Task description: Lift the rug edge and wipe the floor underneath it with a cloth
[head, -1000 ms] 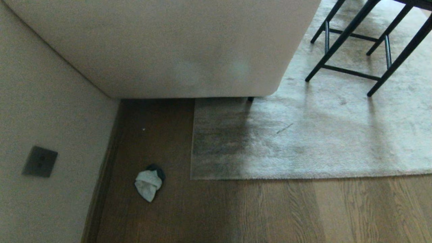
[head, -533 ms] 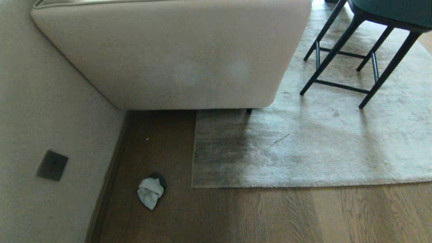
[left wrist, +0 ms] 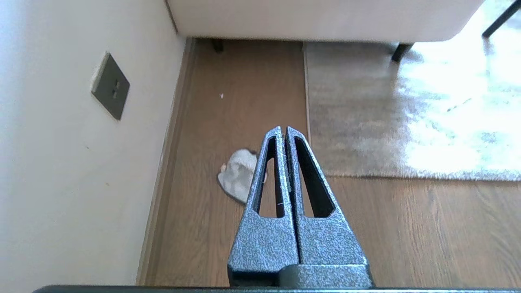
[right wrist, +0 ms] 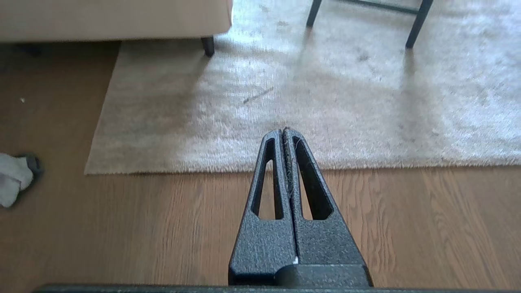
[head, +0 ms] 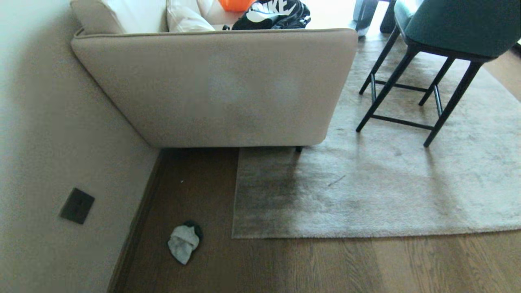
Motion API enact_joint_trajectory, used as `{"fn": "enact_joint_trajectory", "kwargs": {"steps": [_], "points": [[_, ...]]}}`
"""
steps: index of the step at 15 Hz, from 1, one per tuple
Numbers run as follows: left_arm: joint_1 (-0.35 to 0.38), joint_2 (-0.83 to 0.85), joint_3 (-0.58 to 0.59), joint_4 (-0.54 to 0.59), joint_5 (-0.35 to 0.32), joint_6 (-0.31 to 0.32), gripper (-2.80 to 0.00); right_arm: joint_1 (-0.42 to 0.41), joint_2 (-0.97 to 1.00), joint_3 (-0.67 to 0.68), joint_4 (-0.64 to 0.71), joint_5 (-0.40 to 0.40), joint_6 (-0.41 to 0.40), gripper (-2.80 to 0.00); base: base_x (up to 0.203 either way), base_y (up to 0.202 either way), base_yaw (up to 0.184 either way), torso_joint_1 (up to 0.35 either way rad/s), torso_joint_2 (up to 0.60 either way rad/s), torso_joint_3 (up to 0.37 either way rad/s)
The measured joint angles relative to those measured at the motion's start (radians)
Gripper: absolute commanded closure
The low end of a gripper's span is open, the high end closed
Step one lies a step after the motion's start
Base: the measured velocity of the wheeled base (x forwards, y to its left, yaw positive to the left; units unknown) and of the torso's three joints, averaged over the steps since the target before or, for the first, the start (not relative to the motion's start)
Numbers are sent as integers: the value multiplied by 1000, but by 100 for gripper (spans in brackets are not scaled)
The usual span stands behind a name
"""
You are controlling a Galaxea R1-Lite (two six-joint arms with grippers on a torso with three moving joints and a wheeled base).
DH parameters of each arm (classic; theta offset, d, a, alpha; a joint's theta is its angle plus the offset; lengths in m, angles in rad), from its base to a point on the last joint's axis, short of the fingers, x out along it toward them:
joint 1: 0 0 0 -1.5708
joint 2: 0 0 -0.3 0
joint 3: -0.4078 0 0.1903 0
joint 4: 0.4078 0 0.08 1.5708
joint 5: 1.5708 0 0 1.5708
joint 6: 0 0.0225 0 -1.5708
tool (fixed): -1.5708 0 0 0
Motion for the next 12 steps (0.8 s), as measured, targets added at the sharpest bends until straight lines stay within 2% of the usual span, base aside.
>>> {"fn": "enact_joint_trajectory", "kwargs": {"steps": [12], "points": [[0, 0, 0, 0, 0, -7, 0, 0, 0, 0, 0, 0, 0, 0, 0, 0, 0, 3, 0, 202]]}}
